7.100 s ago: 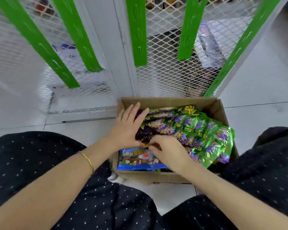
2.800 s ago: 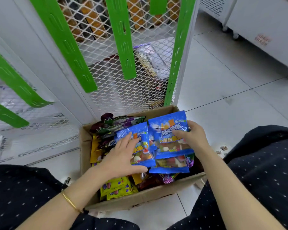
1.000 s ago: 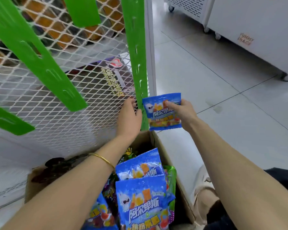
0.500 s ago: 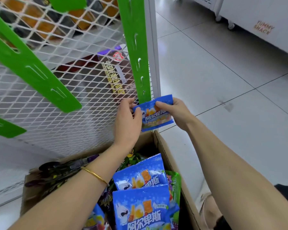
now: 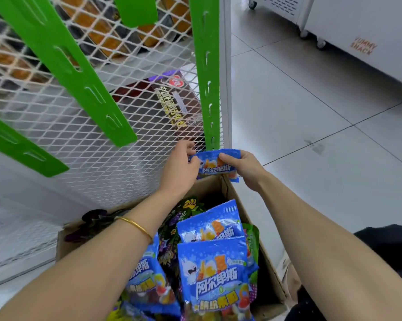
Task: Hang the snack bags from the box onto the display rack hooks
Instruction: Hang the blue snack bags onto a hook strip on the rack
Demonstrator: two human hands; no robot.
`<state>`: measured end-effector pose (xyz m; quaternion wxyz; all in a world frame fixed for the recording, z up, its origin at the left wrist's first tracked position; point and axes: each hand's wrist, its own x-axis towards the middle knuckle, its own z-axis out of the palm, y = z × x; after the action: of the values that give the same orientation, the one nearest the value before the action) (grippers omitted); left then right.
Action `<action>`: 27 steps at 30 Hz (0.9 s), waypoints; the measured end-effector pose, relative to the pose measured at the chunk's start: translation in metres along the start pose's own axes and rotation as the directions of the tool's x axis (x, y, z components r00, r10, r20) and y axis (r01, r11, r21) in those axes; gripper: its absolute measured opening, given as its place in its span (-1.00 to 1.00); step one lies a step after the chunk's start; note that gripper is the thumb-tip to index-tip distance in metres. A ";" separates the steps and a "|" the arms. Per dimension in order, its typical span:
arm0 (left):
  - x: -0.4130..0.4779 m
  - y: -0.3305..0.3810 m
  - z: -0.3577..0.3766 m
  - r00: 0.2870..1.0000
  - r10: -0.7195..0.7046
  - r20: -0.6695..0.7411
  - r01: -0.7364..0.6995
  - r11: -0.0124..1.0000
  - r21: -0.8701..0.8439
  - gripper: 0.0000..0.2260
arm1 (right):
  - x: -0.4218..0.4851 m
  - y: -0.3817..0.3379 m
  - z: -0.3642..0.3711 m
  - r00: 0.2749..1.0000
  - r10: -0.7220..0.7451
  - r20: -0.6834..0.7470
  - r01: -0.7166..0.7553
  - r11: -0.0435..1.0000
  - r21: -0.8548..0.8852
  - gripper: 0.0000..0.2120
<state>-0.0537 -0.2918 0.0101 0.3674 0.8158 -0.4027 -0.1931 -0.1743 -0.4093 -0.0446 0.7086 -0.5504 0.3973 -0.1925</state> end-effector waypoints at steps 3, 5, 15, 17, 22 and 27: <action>0.001 -0.002 -0.001 0.999 -0.021 0.031 0.020 1.000 0.010 -0.67 | -0.006 -0.004 0.004 1.000 0.001 0.025 0.001 0.998 -0.057 -0.93; 0.003 -0.010 -0.001 0.994 -0.076 0.072 0.069 0.993 0.095 -0.69 | -0.008 -0.003 0.006 0.999 0.012 0.034 -0.009 0.995 -0.095 -0.93; -0.007 -0.056 -0.012 0.905 -0.228 0.358 -0.075 0.744 0.664 -0.50 | -0.006 0.007 -0.002 0.999 0.030 0.022 -0.028 0.994 -0.107 -0.73; -0.012 -0.054 -0.014 0.896 -0.214 0.390 -0.108 0.746 0.657 -0.50 | -0.010 0.007 -0.005 0.999 0.049 0.012 -0.048 0.993 -0.112 -0.70; -0.032 -0.045 -0.007 0.867 -0.181 0.464 -0.191 0.739 0.646 -0.53 | -0.028 0.014 -0.014 0.998 0.063 0.027 -0.058 0.988 -0.142 -0.88; -0.053 -0.041 0.008 0.835 -0.098 0.541 -0.349 0.667 0.659 -0.61 | -0.046 0.037 -0.010 0.994 0.105 -0.002 -0.105 0.994 -0.030 -0.76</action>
<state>-0.0690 -0.2367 -0.0256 -0.1062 0.7742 -0.5889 -0.2062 -0.2162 -0.3706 -0.0638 0.7091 -0.5394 0.4289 -0.1493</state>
